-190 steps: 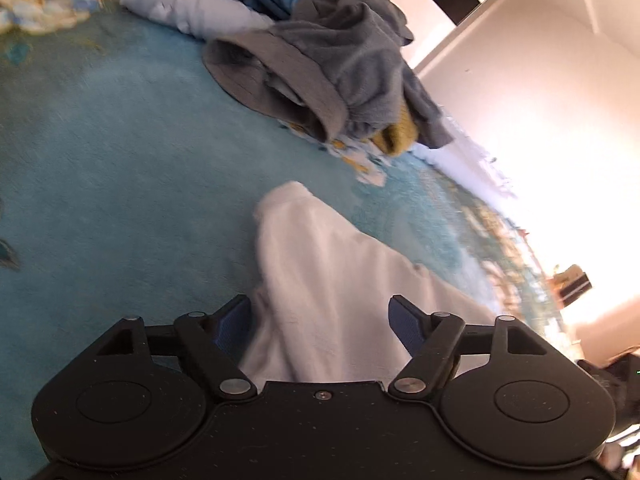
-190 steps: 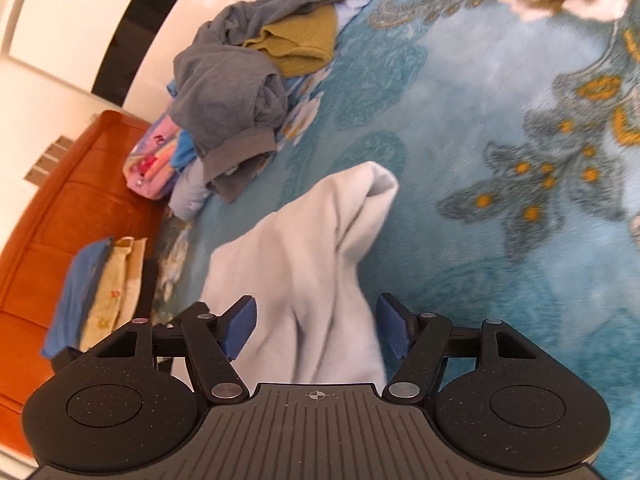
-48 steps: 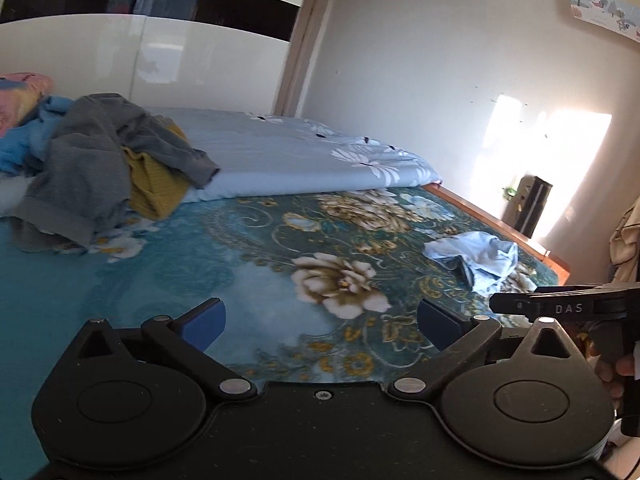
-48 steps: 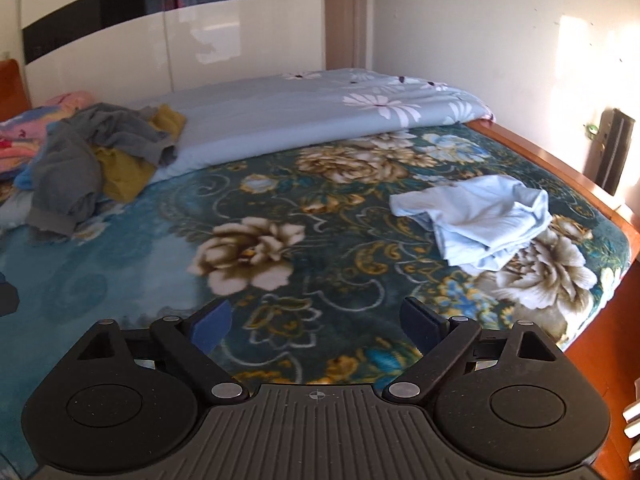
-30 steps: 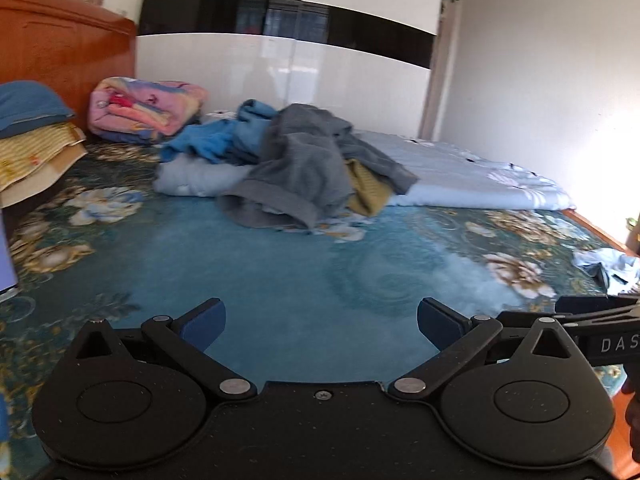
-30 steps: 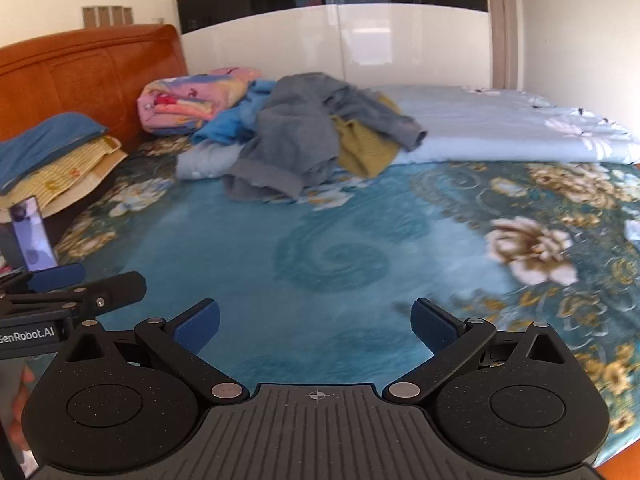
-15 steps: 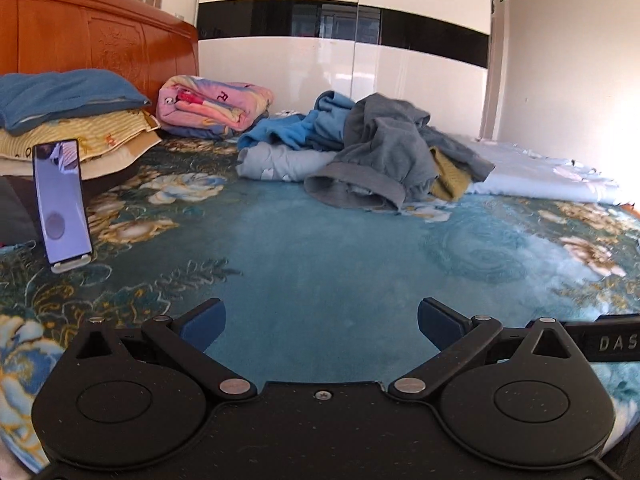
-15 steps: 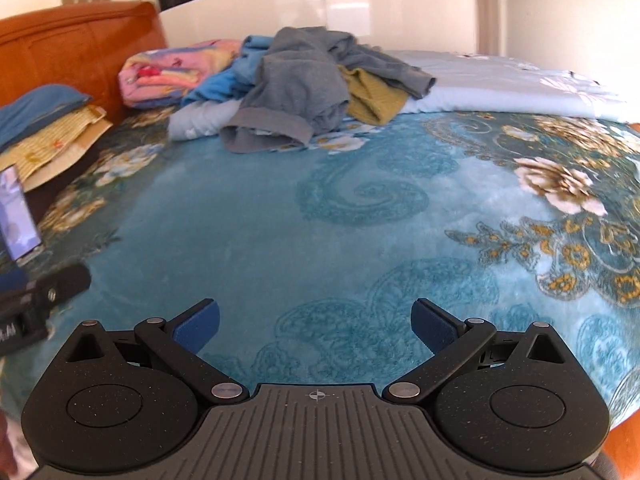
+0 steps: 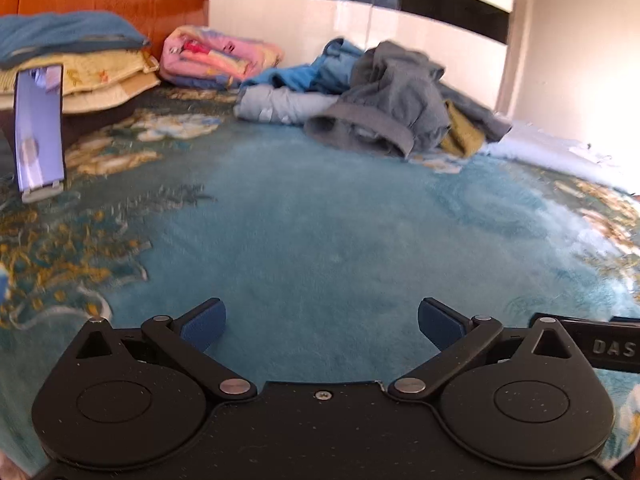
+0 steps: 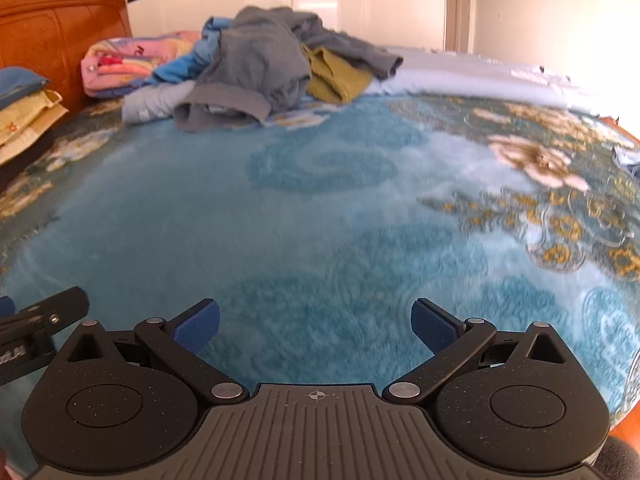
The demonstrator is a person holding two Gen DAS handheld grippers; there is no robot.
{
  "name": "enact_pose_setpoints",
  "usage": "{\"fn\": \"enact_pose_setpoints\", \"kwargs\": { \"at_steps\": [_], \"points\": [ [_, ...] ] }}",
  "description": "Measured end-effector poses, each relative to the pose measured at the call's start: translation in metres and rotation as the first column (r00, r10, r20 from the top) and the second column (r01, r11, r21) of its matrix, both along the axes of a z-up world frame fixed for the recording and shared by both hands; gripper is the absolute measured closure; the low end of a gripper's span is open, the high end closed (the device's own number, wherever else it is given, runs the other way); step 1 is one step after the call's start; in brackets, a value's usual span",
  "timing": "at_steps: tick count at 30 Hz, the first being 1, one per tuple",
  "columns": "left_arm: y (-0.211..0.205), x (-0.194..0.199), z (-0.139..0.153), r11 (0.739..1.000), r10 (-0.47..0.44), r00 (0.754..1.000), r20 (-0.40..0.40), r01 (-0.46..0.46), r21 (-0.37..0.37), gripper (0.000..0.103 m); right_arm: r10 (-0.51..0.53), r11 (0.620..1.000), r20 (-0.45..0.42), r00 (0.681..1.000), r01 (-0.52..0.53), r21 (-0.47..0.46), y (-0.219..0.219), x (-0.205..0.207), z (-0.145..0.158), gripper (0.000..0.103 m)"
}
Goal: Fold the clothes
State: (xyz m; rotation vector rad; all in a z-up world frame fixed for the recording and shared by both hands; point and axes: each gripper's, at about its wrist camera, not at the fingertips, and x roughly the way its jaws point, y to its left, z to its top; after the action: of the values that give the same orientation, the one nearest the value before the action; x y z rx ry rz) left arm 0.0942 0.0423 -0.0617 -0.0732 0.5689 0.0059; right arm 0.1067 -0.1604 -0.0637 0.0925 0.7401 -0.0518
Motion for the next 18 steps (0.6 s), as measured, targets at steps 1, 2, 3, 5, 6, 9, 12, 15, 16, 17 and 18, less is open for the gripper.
{"fn": "enact_pose_setpoints", "kwargs": {
  "at_steps": [1, 2, 3, 5, 6, 9, 12, 15, 16, 17, 18],
  "points": [
    [-0.003, 0.001, -0.002, 1.000, 0.006, 1.000, 0.002, -0.006, 0.019, 0.001, -0.003, 1.000, 0.002, 1.000, 0.003, 0.008, -0.002, -0.001, -0.001, 0.000],
    [-0.006, 0.001, -0.004, 0.999, 0.009, 1.000, 0.003, -0.009, 0.038, 0.001, -0.005, 1.000, 0.007, 1.000, 0.005, 0.014, -0.003, -0.002, -0.002, 0.000],
    [-0.008, 0.001, -0.005, 0.998, 0.010, 1.000, 0.005, -0.010, 0.056, 0.001, -0.006, 1.000, 0.011, 1.000, 0.006, 0.020, -0.004, -0.003, -0.002, 0.000],
    [-0.012, 0.002, -0.007, 0.997, 0.023, 1.000, 0.006, -0.024, 0.078, 0.001, -0.007, 0.999, 0.017, 1.000, 0.006, 0.035, -0.007, -0.004, -0.001, 0.000],
    [-0.014, 0.002, -0.008, 0.996, 0.026, 1.000, 0.008, -0.027, 0.088, 0.001, -0.007, 0.999, 0.018, 1.000, 0.006, 0.041, -0.008, -0.004, -0.001, 0.000],
    [-0.017, 0.000, -0.011, 0.994, 0.037, 0.999, 0.020, -0.039, 0.105, 0.001, -0.004, 0.999, 0.021, 1.000, 0.003, 0.053, -0.009, -0.006, -0.001, 0.000],
    [-0.018, -0.003, -0.014, 0.992, 0.050, 0.998, 0.035, -0.053, 0.113, 0.001, 0.001, 0.998, 0.025, 1.000, -0.002, 0.067, -0.011, -0.008, 0.000, 0.000],
    [-0.020, -0.003, -0.014, 0.989, 0.057, 0.997, 0.043, -0.062, 0.131, 0.001, 0.004, 0.996, 0.030, 1.000, -0.006, 0.085, -0.013, -0.010, 0.001, 0.000],
    [-0.020, -0.003, -0.014, 0.989, 0.060, 0.997, 0.045, -0.066, 0.133, 0.001, 0.004, 0.996, 0.031, 1.000, -0.006, 0.091, -0.014, -0.010, 0.001, 0.000],
    [-0.020, -0.003, -0.014, 0.989, 0.061, 0.997, 0.047, -0.067, 0.134, 0.001, 0.003, 0.995, 0.032, 0.999, -0.006, 0.099, -0.015, -0.010, 0.001, 0.000],
    [-0.020, -0.003, -0.014, 0.989, 0.062, 0.997, 0.049, -0.068, 0.135, 0.001, 0.001, 0.994, 0.033, 0.999, -0.005, 0.106, -0.017, -0.010, 0.000, 0.000]
  ]
}}
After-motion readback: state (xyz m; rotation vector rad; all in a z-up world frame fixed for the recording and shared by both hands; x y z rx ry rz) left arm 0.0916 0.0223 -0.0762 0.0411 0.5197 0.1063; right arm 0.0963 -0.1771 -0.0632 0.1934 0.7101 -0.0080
